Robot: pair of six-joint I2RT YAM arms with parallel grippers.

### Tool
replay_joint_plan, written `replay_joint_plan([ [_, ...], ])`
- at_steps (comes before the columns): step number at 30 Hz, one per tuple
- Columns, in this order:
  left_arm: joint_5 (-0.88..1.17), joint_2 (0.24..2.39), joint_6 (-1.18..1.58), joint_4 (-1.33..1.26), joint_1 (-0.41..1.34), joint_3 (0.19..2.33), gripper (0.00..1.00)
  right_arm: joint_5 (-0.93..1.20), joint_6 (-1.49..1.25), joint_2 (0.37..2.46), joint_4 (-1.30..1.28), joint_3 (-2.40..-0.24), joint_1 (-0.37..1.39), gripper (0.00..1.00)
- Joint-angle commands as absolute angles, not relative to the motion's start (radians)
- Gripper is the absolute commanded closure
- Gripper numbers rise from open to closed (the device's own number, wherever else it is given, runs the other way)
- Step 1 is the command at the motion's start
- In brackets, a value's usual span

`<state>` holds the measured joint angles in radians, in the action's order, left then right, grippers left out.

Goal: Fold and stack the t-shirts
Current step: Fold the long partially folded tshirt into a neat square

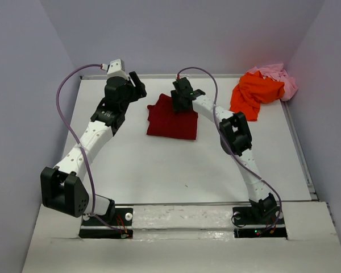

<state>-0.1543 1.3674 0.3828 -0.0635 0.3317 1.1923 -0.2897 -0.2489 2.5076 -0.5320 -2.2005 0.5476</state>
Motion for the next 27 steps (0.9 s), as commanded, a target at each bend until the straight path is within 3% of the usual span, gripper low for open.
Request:
replay_joint_plan([
  [1,-0.133,1.364,0.382,-0.110,0.325,1.200,0.27,-0.253,-0.229,2.494,-0.554,-2.235,0.540,0.34],
  [9,-0.097,1.420,0.406,-0.132,0.327,1.186,0.27,-0.239,-0.212,2.277,-0.554,-2.168,0.540,0.32],
  [17,0.118,1.620,0.538,-0.209,0.327,1.213,0.29,-0.244,-0.261,2.089,-0.505,-1.886,0.540,0.32],
  [27,0.239,1.928,0.644,-0.256,0.333,1.348,0.31,-0.253,-0.313,2.150,-0.431,-1.746,0.540,0.32],
])
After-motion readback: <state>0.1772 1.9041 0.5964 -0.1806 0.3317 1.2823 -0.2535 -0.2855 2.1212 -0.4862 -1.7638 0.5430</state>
